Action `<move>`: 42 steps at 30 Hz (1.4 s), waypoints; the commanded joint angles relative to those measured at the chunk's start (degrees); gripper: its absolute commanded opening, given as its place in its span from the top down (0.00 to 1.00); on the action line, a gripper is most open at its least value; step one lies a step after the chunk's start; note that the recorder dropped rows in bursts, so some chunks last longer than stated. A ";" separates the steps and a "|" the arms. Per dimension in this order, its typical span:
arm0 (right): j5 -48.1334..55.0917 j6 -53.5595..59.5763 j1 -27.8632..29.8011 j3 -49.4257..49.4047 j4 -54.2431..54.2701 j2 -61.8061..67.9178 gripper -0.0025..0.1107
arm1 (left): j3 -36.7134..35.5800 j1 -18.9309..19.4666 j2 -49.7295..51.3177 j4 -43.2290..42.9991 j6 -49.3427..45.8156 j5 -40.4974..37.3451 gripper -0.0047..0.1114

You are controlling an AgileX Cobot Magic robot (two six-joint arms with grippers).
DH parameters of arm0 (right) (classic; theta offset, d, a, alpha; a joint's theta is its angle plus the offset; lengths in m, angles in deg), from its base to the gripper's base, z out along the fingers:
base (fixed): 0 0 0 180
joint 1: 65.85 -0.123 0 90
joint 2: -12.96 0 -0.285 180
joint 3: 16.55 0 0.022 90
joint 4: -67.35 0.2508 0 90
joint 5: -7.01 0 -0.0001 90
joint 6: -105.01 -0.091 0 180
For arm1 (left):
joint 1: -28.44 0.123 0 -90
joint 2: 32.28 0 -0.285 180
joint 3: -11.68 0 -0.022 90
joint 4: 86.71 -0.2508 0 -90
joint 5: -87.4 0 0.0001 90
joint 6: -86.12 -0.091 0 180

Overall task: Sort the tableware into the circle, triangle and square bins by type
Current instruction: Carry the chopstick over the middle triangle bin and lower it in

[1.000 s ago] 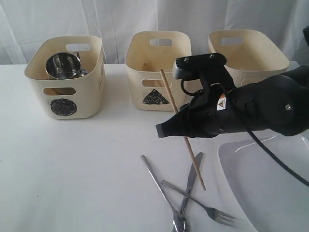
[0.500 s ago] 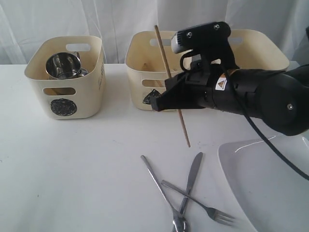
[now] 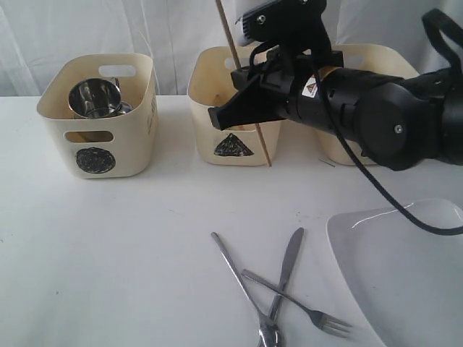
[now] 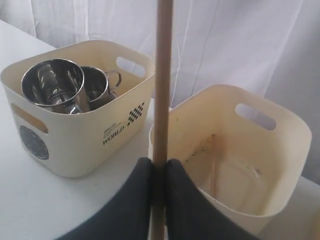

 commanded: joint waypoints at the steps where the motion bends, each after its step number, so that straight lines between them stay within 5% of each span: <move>1: -2.49 1.79 0.65 0.65 0.06 0.31 0.98 | -0.19 0.07 -0.29 0.15 0.07 0.34 0.59; 20: -8.61 2.00 1.04 9.95 0.45 8.91 0.98 | -0.19 0.07 -0.29 0.15 0.07 0.34 0.59; 42: -20.53 3.99 8.33 25.51 0.45 28.43 0.98 | -0.19 0.07 -0.29 0.15 0.07 0.34 0.59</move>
